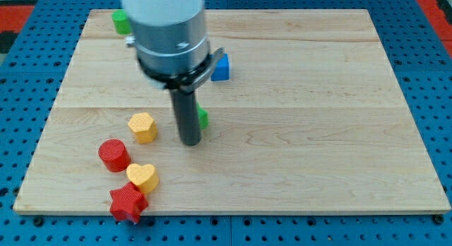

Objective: Place green star diagonal to blue cube

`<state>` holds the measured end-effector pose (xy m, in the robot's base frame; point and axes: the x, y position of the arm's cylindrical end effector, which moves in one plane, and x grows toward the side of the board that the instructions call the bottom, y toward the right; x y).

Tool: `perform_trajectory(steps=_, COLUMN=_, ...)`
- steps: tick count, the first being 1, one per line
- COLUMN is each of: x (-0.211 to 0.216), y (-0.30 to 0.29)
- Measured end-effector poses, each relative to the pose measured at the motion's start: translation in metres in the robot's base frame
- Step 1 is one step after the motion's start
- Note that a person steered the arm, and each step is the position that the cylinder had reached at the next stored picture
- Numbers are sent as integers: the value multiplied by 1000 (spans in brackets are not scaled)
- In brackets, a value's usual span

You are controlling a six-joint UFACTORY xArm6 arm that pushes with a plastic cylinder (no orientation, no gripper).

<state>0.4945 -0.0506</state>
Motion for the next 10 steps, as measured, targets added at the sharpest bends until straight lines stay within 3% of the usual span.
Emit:
perform_trajectory(steps=2, x=10, y=-52)
perform_trajectory(steps=3, x=-24, y=-51)
perform_trajectory(steps=5, x=-41, y=50)
perform_trajectory(steps=6, x=-25, y=80)
perform_trajectory(steps=7, x=34, y=27)
perform_trajectory(steps=8, x=44, y=-42)
perform_trajectory(steps=10, x=-6, y=-154)
